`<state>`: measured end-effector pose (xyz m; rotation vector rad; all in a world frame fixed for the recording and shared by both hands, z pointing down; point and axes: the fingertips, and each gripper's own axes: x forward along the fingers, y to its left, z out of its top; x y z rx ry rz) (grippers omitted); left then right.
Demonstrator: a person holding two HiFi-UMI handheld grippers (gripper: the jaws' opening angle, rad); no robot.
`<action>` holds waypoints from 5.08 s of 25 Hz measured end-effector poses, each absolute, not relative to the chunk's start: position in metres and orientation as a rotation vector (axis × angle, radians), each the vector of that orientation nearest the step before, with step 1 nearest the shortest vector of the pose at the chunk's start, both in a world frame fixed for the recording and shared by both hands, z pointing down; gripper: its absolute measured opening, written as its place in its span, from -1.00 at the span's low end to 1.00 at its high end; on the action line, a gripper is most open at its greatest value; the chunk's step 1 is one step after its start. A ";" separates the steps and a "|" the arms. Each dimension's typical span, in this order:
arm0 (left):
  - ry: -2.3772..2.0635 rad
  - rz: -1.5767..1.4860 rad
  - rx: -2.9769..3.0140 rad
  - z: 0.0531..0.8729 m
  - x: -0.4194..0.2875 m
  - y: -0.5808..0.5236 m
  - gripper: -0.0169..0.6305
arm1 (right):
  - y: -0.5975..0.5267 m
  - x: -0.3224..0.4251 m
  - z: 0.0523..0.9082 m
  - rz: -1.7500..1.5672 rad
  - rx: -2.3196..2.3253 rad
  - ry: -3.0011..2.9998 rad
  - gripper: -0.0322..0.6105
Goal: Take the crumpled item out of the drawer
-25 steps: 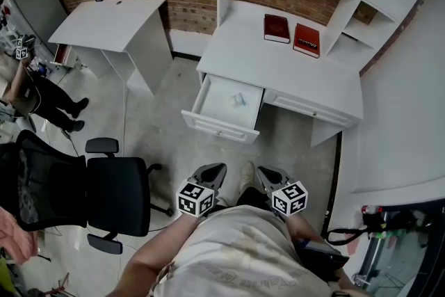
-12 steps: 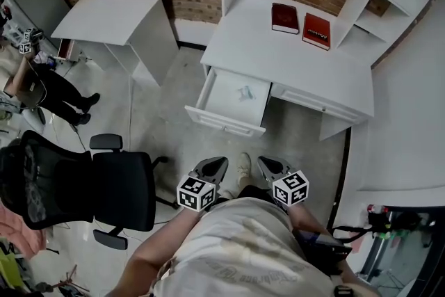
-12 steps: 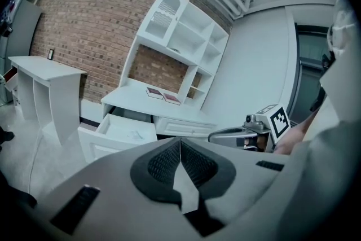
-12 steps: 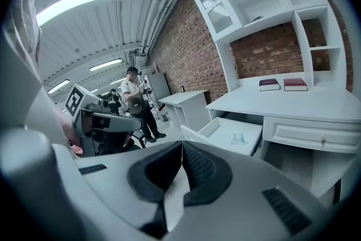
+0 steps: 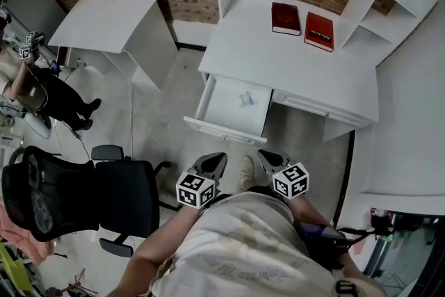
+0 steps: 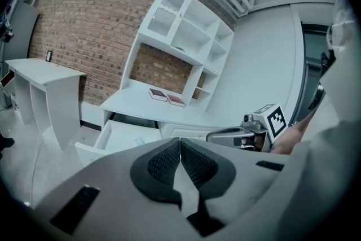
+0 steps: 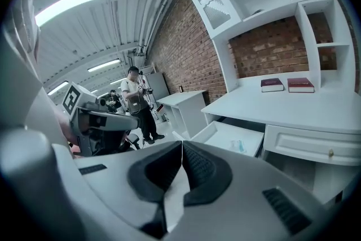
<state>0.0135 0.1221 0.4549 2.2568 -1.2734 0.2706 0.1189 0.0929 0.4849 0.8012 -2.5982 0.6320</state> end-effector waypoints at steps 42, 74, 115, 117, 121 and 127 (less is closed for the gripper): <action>-1.533 0.303 1.993 0.475 -0.010 -0.028 -0.88 | -0.089 0.083 0.537 0.580 0.400 -2.559 -0.83; -1.506 0.278 1.879 0.514 -0.039 -0.040 -0.88 | -0.115 0.061 0.618 0.552 0.395 -2.320 -0.82; -1.447 0.238 1.766 0.584 -0.059 -0.040 -0.88 | -0.173 0.036 0.764 0.367 0.391 -1.942 -0.26; -1.460 0.237 1.762 0.586 -0.066 -0.041 -0.88 | -0.178 0.032 0.771 0.374 0.408 -1.927 -0.22; -1.483 0.229 1.754 0.587 -0.074 -0.044 -0.88 | -0.191 0.030 0.781 0.425 0.483 -1.903 -0.20; -1.486 0.209 1.722 0.594 -0.080 -0.045 -0.88 | -0.209 0.032 0.793 0.543 0.607 -1.883 -0.13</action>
